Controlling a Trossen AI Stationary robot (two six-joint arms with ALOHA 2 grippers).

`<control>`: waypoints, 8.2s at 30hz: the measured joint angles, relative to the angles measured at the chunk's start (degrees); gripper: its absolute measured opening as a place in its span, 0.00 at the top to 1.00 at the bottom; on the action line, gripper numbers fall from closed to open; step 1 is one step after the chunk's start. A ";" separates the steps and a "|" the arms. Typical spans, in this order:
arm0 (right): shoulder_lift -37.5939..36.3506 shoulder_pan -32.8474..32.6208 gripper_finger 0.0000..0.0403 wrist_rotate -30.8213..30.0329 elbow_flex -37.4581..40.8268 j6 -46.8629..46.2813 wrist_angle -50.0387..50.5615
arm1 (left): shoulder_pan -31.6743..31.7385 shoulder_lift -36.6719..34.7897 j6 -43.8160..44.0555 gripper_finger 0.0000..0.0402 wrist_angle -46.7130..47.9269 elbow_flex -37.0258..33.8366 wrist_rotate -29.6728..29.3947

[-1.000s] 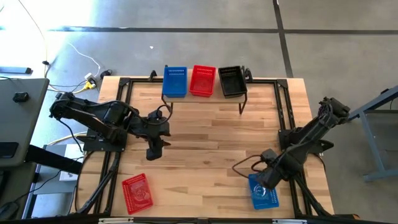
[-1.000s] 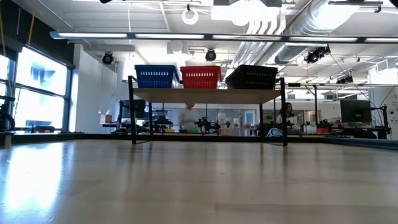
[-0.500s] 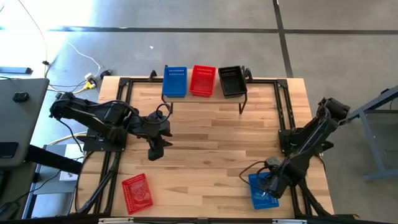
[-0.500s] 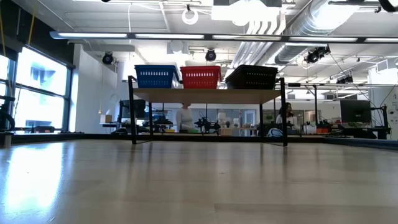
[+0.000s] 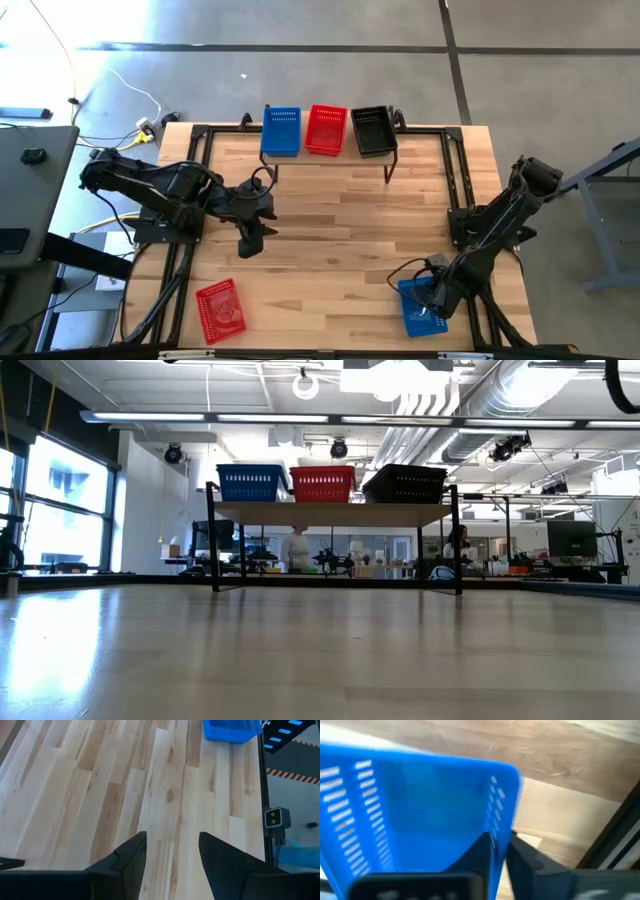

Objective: Stack baskets on shelf by color
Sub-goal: Stack the blue bin on top of the other blue bins on the shelf, then stack the red bin on top of the other red bins on the shelf

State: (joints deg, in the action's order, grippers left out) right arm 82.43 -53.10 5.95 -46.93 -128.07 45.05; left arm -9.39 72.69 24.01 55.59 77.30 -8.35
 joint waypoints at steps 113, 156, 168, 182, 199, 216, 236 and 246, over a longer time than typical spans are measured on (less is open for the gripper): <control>18.84 36.85 1.00 -32.23 -36.69 37.80 -23.53 | -15.71 14.95 -22.26 0.58 1.24 0.00 -15.38; 13.86 40.84 0.60 -35.87 -43.09 62.63 -16.45 | -12.37 12.81 -26.72 1.00 0.96 -0.01 -15.85; 5.24 46.96 0.60 -36.96 -43.06 81.47 -16.00 | 3.79 6.27 -34.08 1.00 -0.09 0.00 -10.39; -3.49 53.96 0.60 -32.66 -43.04 98.41 -15.53 | 29.57 -0.57 -45.28 1.00 -3.78 0.02 0.82; -4.79 61.65 0.60 -22.75 -43.00 104.17 -12.00 | 46.12 2.33 -54.02 1.00 -5.93 0.02 13.85; -4.76 62.51 0.60 -21.50 -43.00 104.17 -5.38 | 46.56 7.11 -56.61 1.00 -4.81 0.02 11.51; -4.76 62.47 0.60 -21.39 -43.00 105.02 -4.98 | 45.99 7.69 -54.75 0.75 -4.45 0.02 9.15; -4.74 62.45 0.60 -21.34 -43.00 103.51 -5.00 | 43.76 5.91 -47.23 0.52 -3.12 0.02 1.47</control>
State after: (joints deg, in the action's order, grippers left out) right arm 77.69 9.34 -15.39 -89.93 -24.56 40.05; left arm 34.37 78.60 -23.22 52.48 77.32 -6.87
